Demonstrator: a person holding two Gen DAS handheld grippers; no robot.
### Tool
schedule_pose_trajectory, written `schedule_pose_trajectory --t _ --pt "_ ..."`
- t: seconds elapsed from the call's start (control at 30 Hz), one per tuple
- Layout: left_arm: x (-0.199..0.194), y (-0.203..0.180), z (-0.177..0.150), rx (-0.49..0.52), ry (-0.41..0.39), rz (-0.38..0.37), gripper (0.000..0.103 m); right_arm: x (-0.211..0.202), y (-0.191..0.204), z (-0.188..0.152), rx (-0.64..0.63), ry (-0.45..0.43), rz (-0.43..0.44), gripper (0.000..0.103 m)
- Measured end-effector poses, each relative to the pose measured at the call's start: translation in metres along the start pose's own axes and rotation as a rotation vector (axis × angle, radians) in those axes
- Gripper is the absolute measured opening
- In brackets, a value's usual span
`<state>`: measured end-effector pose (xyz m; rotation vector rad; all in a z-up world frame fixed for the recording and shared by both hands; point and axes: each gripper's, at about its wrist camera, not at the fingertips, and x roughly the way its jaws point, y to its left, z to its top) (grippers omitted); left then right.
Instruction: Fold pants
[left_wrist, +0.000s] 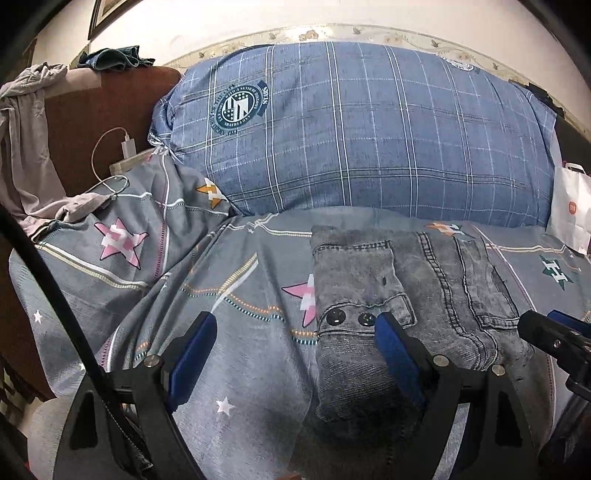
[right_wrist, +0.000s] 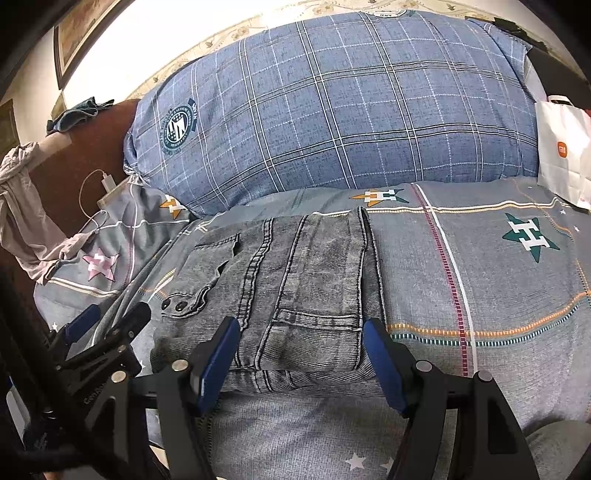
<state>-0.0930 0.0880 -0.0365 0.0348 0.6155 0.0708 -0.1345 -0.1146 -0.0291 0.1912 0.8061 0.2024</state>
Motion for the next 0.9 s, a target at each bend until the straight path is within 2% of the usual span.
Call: schedule_pose_trajectory --t 0.2,0.73,0.9 --pt "0.0045 0.0012 -0.0013 -0.014 0.028 -0.016 0.088 0.0013 0.0004 -0.0004 -0.001 0.004 -0.001 0.073" --pt "0.0015 -0.0023 0.0007 -0.006 0.018 -0.017 0.088 0.0029 0.0015 -0.0014 -0.013 0.009 -0.006 0.073" --pt "-0.0049 -0.0031 0.0005 0.001 -0.025 -0.016 0.088 0.0051 -0.0011 -0.0015 -0.009 0.019 -0.001 0.073"
